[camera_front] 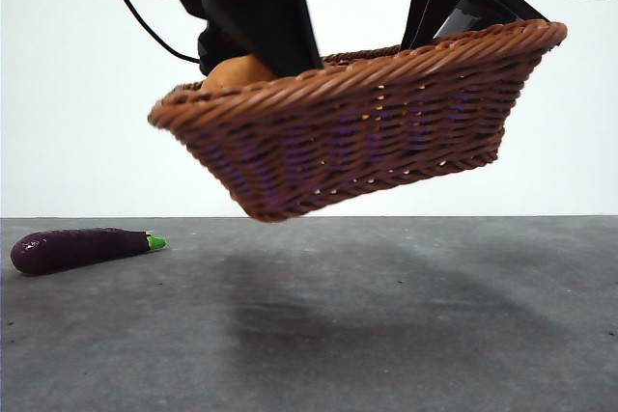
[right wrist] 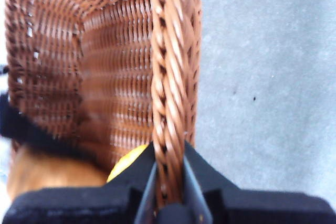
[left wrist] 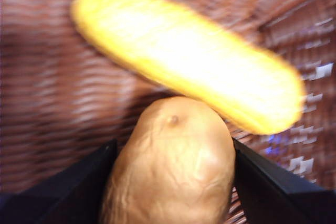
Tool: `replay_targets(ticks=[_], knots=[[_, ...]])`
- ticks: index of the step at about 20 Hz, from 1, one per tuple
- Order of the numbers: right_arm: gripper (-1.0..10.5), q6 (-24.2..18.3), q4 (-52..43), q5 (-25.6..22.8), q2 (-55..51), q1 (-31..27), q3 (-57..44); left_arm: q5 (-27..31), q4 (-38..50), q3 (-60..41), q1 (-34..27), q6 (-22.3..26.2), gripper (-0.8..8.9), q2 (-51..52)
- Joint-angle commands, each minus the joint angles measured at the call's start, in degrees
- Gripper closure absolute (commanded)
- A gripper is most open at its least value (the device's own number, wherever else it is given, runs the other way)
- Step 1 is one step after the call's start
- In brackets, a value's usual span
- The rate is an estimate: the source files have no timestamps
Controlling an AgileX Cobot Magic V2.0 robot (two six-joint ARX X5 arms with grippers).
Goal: Help me put the vegetables on the table into the basket
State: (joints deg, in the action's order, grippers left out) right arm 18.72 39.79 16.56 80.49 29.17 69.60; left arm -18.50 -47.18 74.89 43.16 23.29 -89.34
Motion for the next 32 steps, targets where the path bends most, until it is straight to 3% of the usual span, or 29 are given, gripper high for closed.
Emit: replay_targets(ticks=[1,6,14,16,20,22,24,25,28,30,32], knots=[[9.6,1.0,-2.0,0.8,-0.1,0.1,-0.3,-1.6,0.1,-0.6,0.1,-0.8,4.01,0.3],[9.6,1.0,-2.6,0.8,-0.1,0.1,-0.3,-1.4,0.1,0.7,-0.5,-1.0,4.0,2.6],[9.6,1.1,-3.1,2.8,-0.1,0.1,-0.2,-1.3,-1.6,7.5,-2.9,-5.7,4.0,5.6],[9.6,0.9,-3.3,2.8,-0.1,0.1,-0.2,1.0,-1.6,8.5,-4.2,-7.1,4.0,7.4],[9.6,0.2,-3.6,2.8,-0.1,0.0,-0.2,10.3,-1.3,11.9,-11.8,-9.0,4.0,11.8],[9.6,0.1,-3.5,2.8,-0.1,0.0,-0.2,14.5,0.2,12.0,-18.4,-6.2,4.0,12.8],[9.6,0.1,-3.5,2.8,-0.1,0.0,-0.2,14.7,0.0,12.0,-27.5,-2.6,4.0,11.4],[9.6,-0.1,-3.5,2.8,-0.1,0.0,-0.2,13.3,0.1,12.0,-32.3,-2.4,4.0,9.9],[9.6,-0.5,-3.7,2.8,-0.1,0.0,-0.2,1.3,1.5,12.0,-43.5,-3.2,4.0,1.9],[9.6,-0.5,-3.8,2.8,-0.1,0.0,-0.2,-3.4,3.3,12.0,-46.9,-4.2,4.0,-4.6],[9.6,-0.8,-3.8,2.8,-0.1,0.0,-0.2,-4.5,4.7,12.0,-47.0,-3.5,4.0,-10.8]])
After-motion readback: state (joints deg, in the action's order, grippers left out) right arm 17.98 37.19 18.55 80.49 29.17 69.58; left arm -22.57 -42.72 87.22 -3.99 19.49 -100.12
